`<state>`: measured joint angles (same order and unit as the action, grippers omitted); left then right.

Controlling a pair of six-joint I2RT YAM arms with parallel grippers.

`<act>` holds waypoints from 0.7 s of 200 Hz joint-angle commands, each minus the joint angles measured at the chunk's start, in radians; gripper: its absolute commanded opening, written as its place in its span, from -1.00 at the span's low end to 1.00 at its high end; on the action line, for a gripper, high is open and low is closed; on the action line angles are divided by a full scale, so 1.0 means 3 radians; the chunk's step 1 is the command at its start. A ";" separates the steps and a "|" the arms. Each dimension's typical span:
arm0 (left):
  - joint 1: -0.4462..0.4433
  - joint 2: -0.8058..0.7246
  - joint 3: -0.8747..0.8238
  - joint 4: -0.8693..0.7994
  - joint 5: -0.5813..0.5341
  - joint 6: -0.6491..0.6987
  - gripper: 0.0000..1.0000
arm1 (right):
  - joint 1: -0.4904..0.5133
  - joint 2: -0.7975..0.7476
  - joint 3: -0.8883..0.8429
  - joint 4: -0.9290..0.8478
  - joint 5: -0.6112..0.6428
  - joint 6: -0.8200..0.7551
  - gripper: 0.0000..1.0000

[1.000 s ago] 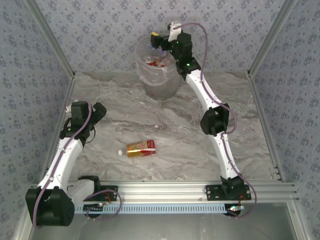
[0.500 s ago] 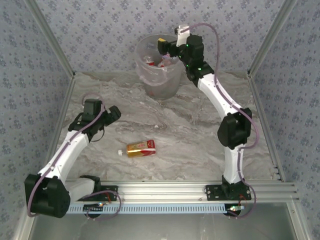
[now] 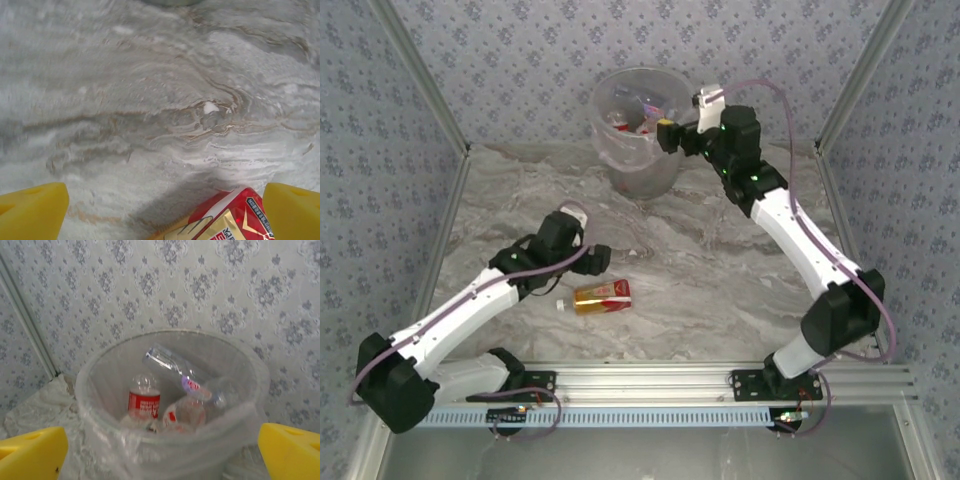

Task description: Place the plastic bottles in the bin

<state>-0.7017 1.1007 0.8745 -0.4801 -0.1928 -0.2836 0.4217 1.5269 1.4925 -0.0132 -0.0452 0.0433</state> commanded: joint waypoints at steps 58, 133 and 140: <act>-0.0323 0.0030 0.0356 -0.1258 0.0638 0.2021 0.99 | 0.0002 -0.0927 -0.1082 -0.0351 0.0359 0.0120 1.00; -0.0352 0.0444 0.0340 -0.1331 0.0822 0.2454 0.99 | -0.0030 -0.1475 -0.1403 -0.0604 0.0537 0.0246 1.00; -0.0342 0.0480 0.0321 -0.1340 0.0861 0.2497 0.99 | -0.0030 -0.1535 -0.1448 -0.0597 0.0547 0.0285 1.00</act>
<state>-0.8040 1.2018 0.9642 -0.8436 0.0113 0.3912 0.4183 1.1324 1.0897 -0.1638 0.0799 0.0887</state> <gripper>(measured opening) 0.994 0.999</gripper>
